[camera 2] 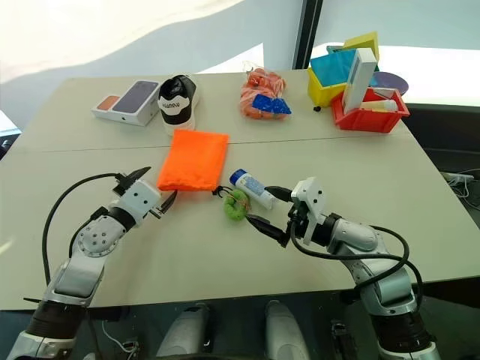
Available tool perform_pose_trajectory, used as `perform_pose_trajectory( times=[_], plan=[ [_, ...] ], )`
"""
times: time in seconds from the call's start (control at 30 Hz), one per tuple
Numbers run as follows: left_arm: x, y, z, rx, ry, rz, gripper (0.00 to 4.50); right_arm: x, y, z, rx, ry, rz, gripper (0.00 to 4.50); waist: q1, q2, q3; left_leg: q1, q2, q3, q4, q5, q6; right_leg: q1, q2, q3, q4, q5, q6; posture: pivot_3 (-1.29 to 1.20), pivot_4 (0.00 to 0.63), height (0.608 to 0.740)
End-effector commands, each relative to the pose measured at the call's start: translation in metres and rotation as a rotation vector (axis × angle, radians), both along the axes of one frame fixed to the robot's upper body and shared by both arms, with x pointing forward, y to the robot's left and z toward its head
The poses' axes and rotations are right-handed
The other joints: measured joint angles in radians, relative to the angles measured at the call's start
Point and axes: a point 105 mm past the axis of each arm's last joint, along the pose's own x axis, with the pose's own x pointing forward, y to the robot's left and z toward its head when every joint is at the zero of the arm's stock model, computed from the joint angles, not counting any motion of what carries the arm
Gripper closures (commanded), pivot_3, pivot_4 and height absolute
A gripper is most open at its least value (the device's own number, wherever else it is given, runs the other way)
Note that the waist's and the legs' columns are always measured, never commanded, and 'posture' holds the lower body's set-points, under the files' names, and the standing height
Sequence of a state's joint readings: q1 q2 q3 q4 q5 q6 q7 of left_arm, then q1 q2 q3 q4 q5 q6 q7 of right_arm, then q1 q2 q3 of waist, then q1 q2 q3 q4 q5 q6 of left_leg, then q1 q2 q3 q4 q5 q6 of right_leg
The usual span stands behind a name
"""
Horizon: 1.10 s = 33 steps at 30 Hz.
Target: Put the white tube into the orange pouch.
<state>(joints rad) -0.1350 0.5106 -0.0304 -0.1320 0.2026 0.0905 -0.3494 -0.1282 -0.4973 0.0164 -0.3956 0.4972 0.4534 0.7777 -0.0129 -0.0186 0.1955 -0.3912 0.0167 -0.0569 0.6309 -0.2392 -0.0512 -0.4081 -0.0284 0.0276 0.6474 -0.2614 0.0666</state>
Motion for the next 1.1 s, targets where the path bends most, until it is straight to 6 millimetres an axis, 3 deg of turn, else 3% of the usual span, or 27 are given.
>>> perform_pose_trajectory(
  times=[0.03,0.27,0.3,0.37,0.6,0.9,1.1],
  plan=[
    [0.003,-0.005,0.008,0.013,-0.029,-0.036,0.0,-0.003,0.007,0.013,0.024,-0.043,0.033,0.03,0.0,0.0,0.0,0.0,0.0,0.0,0.0,0.0,0.0,0.0,0.0,0.0,0.0,0.0,0.0,0.0,0.15,0.74],
    [0.028,-0.002,0.006,0.039,-0.052,0.002,0.0,0.0,0.012,0.014,0.027,-0.053,0.038,0.03,0.0,0.0,0.0,0.0,0.0,0.0,0.0,0.0,0.0,0.0,0.0,-0.001,0.0,0.002,0.003,0.0,0.15,0.74],
    [0.032,-0.002,0.008,0.021,-0.059,0.004,0.25,0.0,0.012,0.013,0.024,-0.055,0.035,0.01,0.0,0.0,0.0,0.0,0.0,0.0,0.0,0.0,0.0,0.0,0.0,-0.001,0.0,0.002,0.003,0.0,0.15,0.74],
    [0.037,-0.004,0.011,0.006,-0.068,-0.014,0.9,0.002,0.011,0.012,0.02,-0.057,0.028,0.0,0.0,0.0,0.0,0.0,0.0,0.0,0.0,0.0,0.0,0.0,0.0,-0.001,0.0,0.002,0.004,0.0,0.15,0.74],
    [0.035,-0.011,0.016,-0.022,-0.089,-0.089,4.45,0.01,0.002,-0.005,-0.031,-0.031,-0.049,0.0,0.0,0.0,0.0,0.0,0.0,-0.001,0.0,0.0,0.0,0.0,0.0,-0.001,0.001,0.002,0.005,0.0,0.15,0.74],
    [0.024,-0.016,0.024,-0.171,-0.032,-0.153,4.45,0.031,-0.013,-0.02,-0.1,-0.048,-0.185,0.0,-0.001,0.0,0.0,0.0,0.0,-0.001,0.0,0.0,0.0,0.0,0.0,-0.001,0.001,0.002,0.004,0.0,0.15,0.74],
    [0.009,-0.015,0.035,-0.289,0.043,-0.175,4.45,0.057,-0.019,-0.033,-0.073,-0.002,-0.297,0.0,-0.005,0.0,0.0,0.001,0.0,-0.001,0.0,0.0,0.0,0.0,0.001,-0.001,0.003,0.002,0.004,0.0,0.15,0.74]
  ],
)
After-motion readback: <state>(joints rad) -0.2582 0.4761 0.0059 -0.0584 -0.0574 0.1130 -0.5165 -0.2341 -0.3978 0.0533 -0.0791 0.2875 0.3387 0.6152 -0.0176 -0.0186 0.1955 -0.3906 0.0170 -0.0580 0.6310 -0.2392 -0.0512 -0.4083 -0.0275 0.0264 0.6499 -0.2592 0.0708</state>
